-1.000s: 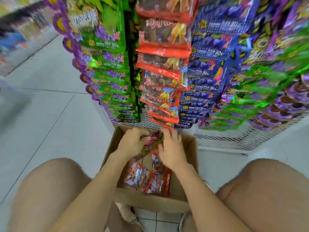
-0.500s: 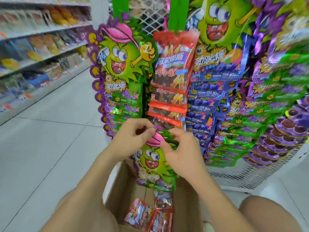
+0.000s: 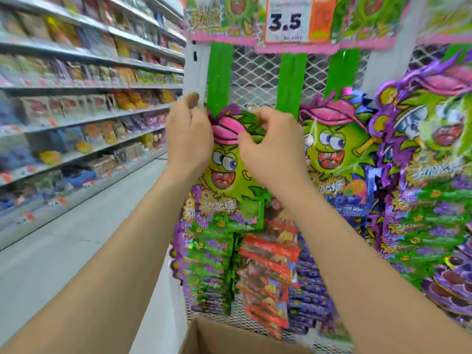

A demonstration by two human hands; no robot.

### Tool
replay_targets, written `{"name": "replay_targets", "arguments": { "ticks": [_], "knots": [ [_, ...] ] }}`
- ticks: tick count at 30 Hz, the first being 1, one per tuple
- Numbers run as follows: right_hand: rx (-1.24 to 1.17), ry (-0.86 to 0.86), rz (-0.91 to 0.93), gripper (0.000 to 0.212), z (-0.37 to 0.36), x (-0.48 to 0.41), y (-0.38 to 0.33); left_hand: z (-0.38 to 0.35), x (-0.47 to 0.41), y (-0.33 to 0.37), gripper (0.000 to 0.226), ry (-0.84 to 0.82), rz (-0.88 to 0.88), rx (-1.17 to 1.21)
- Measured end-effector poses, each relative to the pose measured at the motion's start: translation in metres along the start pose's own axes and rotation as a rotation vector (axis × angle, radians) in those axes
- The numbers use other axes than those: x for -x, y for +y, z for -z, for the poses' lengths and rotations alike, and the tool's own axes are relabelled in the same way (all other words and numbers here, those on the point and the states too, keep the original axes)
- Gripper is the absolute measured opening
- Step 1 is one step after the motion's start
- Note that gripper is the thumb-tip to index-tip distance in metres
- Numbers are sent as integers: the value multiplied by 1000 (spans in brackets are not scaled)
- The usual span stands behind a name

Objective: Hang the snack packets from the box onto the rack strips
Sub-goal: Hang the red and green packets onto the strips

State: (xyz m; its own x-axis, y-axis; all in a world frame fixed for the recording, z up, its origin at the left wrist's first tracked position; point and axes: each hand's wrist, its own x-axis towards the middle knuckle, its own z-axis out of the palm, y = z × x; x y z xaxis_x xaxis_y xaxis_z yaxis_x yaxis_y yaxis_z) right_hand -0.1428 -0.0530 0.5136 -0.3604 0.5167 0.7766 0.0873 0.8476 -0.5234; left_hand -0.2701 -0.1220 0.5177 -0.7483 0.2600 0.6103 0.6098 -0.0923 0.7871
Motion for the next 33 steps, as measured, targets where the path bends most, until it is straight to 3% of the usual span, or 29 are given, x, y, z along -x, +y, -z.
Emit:
{"name": "replay_targets", "arguments": {
  "ticks": [6, 9, 16, 19, 23, 28, 33],
  "knots": [
    [-62, -31, -6, 35, -17, -42, -7, 14, -32, 15, 32, -89, 139, 22],
    [-27, -49, 24, 35, -24, -52, -10, 16, -37, 23, 37, -144, 194, 27],
    [69, -75, 70, 34, -23, -57, -10, 20, -39, 9, 21, -338, 143, 73],
    [84, -87, 65, 33, -22, -58, -13, 21, -43, 11, 30, -341, 219, 90],
    [67, -113, 33, 35, -20, -59, -17, 18, -52, 8, 64, -299, 348, 211],
    [86, -146, 15, 40, -18, -54, -23, 20, -48, 9, 28, -332, 369, 242],
    [91, -160, -12, 38, -21, -49, -23, 23, -43, 2, 24, -376, 293, 209]
  ]
}}
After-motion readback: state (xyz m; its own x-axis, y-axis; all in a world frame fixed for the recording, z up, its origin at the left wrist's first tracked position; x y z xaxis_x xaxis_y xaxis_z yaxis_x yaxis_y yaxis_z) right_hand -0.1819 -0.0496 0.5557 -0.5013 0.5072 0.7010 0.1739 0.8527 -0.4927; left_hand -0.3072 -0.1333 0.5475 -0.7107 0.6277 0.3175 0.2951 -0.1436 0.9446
